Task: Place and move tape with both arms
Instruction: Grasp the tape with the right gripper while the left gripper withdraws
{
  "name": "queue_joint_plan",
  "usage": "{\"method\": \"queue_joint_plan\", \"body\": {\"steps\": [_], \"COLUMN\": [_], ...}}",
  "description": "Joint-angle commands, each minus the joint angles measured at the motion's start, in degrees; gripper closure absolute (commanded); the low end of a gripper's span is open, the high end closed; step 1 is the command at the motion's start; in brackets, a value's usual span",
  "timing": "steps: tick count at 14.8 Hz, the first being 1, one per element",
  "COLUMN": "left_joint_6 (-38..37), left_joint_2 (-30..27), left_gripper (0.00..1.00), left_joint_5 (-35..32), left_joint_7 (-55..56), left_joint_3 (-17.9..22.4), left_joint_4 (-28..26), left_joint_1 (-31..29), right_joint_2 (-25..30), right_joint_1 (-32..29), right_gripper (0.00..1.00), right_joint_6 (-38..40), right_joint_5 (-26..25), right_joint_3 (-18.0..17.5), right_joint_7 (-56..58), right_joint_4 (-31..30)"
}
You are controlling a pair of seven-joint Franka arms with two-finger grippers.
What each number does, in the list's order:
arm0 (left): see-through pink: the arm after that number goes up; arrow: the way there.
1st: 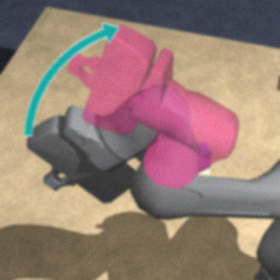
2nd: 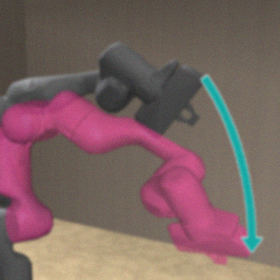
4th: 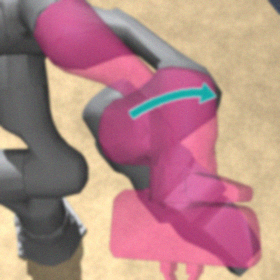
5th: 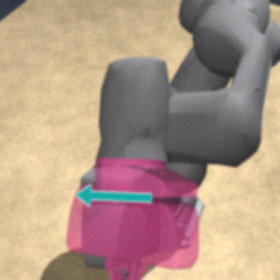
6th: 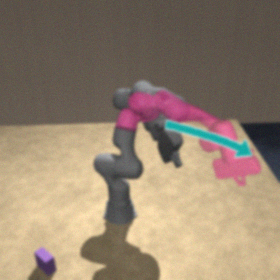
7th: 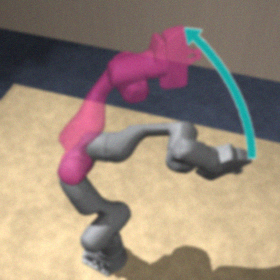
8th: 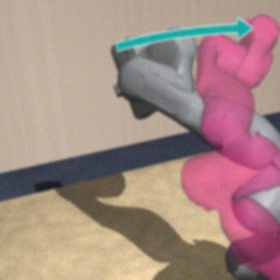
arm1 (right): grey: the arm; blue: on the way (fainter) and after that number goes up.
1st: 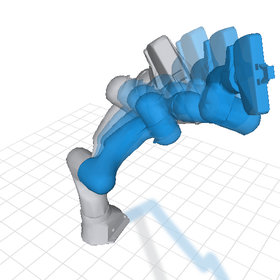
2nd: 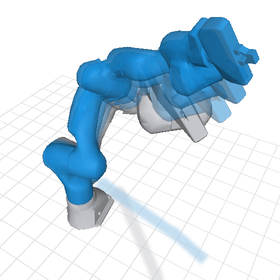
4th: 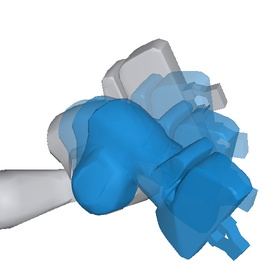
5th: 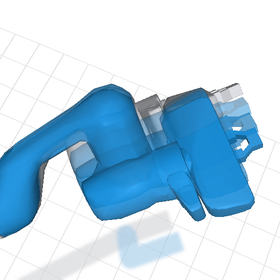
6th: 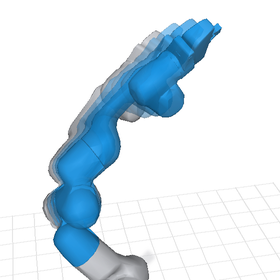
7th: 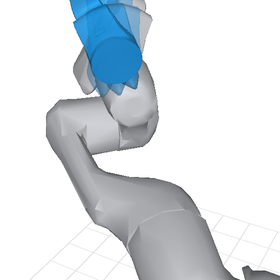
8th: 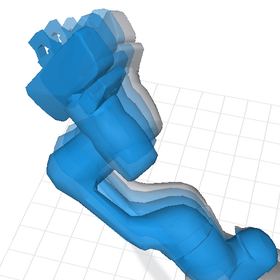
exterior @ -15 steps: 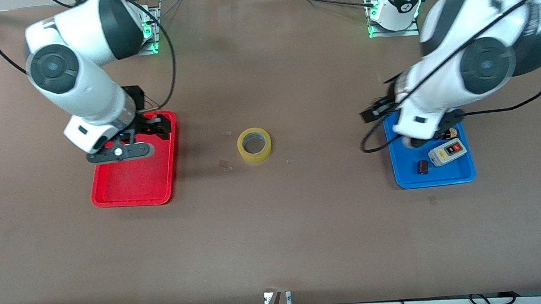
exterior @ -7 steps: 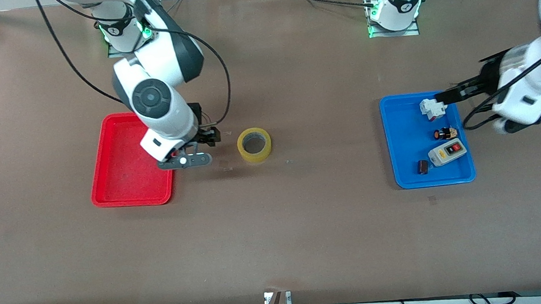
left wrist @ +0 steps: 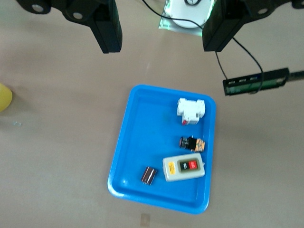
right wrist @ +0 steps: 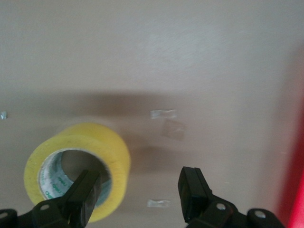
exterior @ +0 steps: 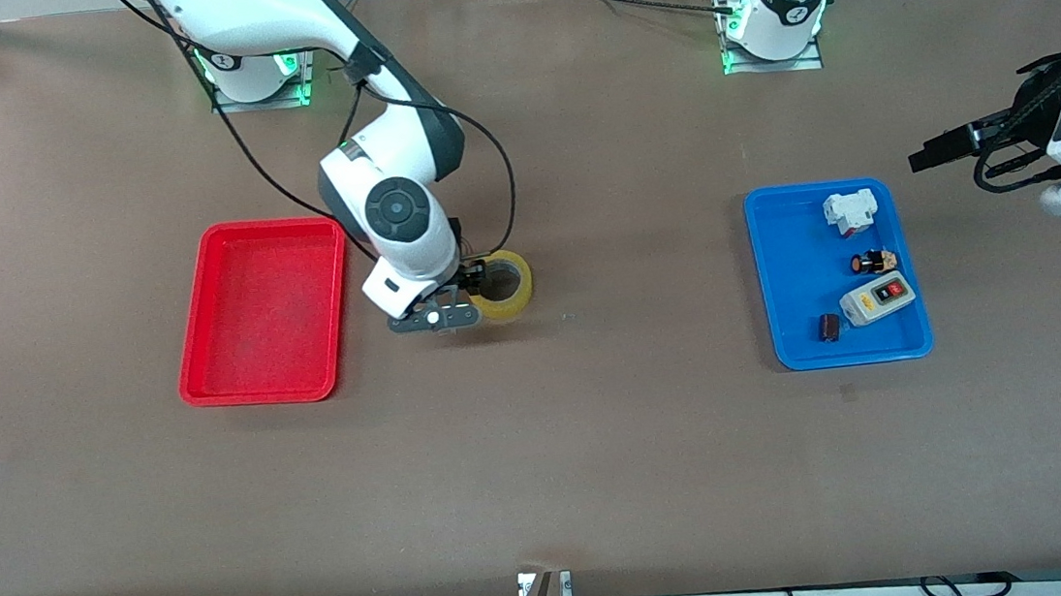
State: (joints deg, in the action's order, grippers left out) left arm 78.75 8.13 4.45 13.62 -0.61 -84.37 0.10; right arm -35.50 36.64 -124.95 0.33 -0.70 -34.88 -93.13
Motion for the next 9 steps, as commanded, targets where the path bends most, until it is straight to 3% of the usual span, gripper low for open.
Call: {"method": "queue_joint_plan", "body": {"steps": [1, 6, 9], "left_joint_6": [4.1, 8.3, 8.3], "left_joint_2": [-5.2, -4.8, -5.0], "left_gripper": [0.0, 0.0, 0.0], "left_joint_5": [-0.8, 1.1, 1.8], "left_joint_7": [-1.8, -1.4, -2.0], "left_joint_3": [1.0, 1.0, 1.2], "left_joint_4": [-7.7, -6.9, -7.5], "left_joint_1": [2.0, 3.2, 2.9], "right_joint_2": [-1.7, -3.9, -4.0], "right_joint_1": [1.4, 3.0, 3.6], "right_gripper": [0.04, 0.05, 0.05], "right_joint_6": [-2.5, -5.0, -11.4], "right_joint_5": [0.8, 0.9, 0.9], "right_joint_3": [0.4, 0.4, 0.4], "right_joint_7": [-1.0, -1.1, -0.8], "right_joint_4": [0.7, -0.4, -4.3]}}
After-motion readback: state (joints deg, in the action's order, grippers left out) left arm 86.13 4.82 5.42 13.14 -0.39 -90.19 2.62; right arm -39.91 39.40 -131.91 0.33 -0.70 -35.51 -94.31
